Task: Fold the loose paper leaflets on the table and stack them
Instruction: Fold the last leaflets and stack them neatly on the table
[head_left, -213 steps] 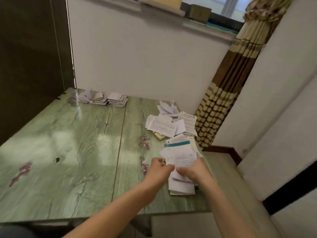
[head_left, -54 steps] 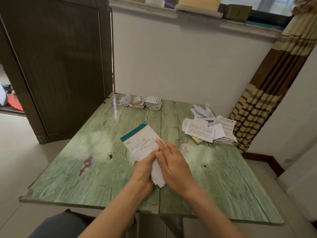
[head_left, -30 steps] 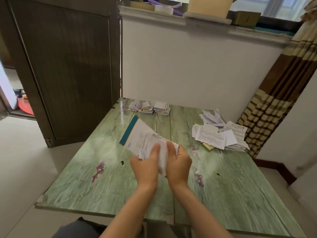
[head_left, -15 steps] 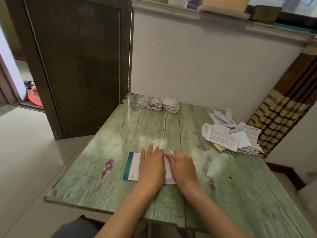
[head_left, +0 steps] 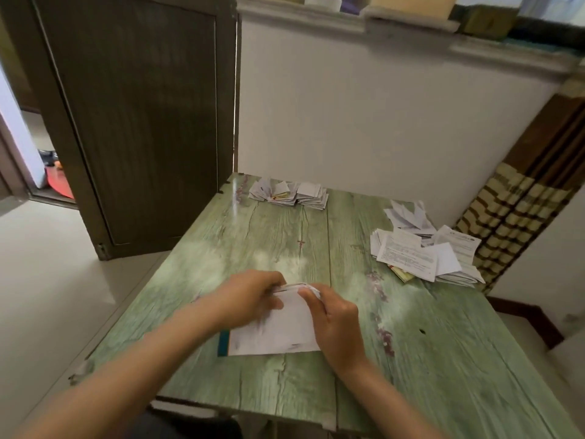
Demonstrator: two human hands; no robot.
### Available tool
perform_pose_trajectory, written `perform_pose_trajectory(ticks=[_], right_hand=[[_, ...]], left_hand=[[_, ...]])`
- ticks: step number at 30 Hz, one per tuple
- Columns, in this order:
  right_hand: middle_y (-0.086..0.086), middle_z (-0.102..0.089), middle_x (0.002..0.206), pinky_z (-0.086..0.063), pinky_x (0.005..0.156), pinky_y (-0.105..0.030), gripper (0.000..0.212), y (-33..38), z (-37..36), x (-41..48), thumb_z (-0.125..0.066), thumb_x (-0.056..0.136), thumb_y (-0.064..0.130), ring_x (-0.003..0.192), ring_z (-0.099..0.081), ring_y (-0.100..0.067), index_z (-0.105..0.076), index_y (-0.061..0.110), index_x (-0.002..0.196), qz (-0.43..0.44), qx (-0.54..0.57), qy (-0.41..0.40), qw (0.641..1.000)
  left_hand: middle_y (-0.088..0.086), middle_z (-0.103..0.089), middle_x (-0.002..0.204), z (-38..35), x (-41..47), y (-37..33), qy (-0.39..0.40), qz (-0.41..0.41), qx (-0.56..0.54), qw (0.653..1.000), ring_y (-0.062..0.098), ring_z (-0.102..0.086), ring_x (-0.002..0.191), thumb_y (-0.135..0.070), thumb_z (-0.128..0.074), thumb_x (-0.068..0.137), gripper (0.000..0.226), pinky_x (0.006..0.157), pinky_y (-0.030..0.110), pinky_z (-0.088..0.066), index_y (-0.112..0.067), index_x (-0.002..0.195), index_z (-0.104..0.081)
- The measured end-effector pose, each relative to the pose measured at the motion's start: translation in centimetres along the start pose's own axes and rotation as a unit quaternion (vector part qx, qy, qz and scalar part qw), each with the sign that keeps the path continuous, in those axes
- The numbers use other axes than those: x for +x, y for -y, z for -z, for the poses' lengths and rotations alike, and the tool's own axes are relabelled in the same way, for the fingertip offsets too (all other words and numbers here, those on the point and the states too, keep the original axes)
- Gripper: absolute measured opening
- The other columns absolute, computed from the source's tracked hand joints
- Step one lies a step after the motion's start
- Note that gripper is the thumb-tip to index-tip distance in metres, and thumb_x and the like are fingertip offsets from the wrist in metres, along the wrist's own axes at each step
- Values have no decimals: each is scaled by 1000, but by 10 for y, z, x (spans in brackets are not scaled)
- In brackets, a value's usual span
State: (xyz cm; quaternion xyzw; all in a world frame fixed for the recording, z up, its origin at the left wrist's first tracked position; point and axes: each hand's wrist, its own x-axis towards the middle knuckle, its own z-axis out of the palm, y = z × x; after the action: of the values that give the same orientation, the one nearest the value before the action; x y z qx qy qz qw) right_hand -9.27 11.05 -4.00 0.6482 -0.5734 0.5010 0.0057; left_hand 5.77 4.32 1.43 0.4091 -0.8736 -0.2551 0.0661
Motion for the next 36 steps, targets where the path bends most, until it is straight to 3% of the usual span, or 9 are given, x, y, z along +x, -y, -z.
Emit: perform_pose_trajectory(ticks=[3, 5, 8, 10, 16, 20, 26, 31, 36], right_hand=[[10, -63, 72, -42, 48, -10, 39, 12, 6, 4, -45, 97, 39, 59, -57, -5, -69, 8, 93, 51, 46, 0, 998], [14, -57, 65, -38, 47, -13, 25, 21, 13, 14, -50, 96, 37, 56, -53, -6, -63, 17, 87, -13, 102, 77, 992], [-9, -58, 74, -37, 56, -26, 26, 17, 16, 29, -50, 97, 27, 60, -46, -9, -57, 2, 97, -116, 95, 258, 955], [-14, -64, 91, -47, 67, -30, 22, 8, 10, 41, -53, 96, 22, 73, -56, -13, -56, 3, 107, -163, 87, 290, 939], [-8, -69, 91, -56, 67, -31, 16, -17, -35, 98, -63, 87, 4, 80, -66, -20, -64, 6, 103, -331, 199, 206, 899], [-13, -67, 91, -54, 81, -46, 7, -56, -86, 155, -65, 85, 2, 90, -65, -33, -63, 7, 88, -407, 162, 113, 892], [-12, -60, 114, -51, 83, -37, 36, -99, -119, 203, -61, 85, 12, 103, -59, -31, -51, 3, 119, -439, 29, 90, 894], [-14, -58, 117, -42, 70, -29, 31, -106, -124, 211, -50, 89, 17, 97, -56, -28, -54, 3, 117, -387, -134, 147, 900], [-18, -44, 136, -43, 94, -35, 44, -116, -128, 208, -45, 92, 32, 122, -45, -34, -52, 8, 128, -343, -200, 168, 902]], left_hand=[[-8, -50, 75, 31, -4, -1, 42, -23, -34, 998, 8, -47, 70, -17, -64, 87, 23, 61, 21, -36, -20, 73, -46], [-9, -50, 72, 46, -3, 5, 59, -24, -43, 997, 5, -46, 66, -16, -66, 85, 25, 59, 19, -34, -19, 70, -47], [-10, -52, 71, 58, 8, 20, 73, -5, -59, 996, 3, -49, 66, -15, -68, 84, 23, 60, 17, -36, -20, 70, -50], [-8, -56, 74, 61, 18, 31, 74, 4, -67, 995, 7, -53, 70, -15, -68, 84, 20, 65, 19, -42, -20, 72, -53], [1, -61, 111, 79, 74, 64, -14, 81, -24, 996, 15, -57, 102, -25, -64, 87, 22, 94, 32, -45, -22, 107, -56], [1, -14, 158, 60, 115, 75, -118, 52, 175, 976, 19, -7, 146, -37, -39, 99, 51, 117, 47, 1, -27, 147, -25], [5, 2, 160, 27, 165, 94, -33, 64, 150, 986, 22, 3, 147, -43, -18, 102, 54, 118, 45, 2, -26, 151, -7], [8, -5, 159, 22, 184, 106, -63, 63, 163, 983, 26, -11, 145, -39, -23, 103, 50, 118, 46, -8, -30, 150, -12], [9, -10, 158, 17, 189, 102, -97, 67, 153, 981, 27, -14, 144, -37, -26, 102, 48, 117, 50, -10, -28, 148, -19]])
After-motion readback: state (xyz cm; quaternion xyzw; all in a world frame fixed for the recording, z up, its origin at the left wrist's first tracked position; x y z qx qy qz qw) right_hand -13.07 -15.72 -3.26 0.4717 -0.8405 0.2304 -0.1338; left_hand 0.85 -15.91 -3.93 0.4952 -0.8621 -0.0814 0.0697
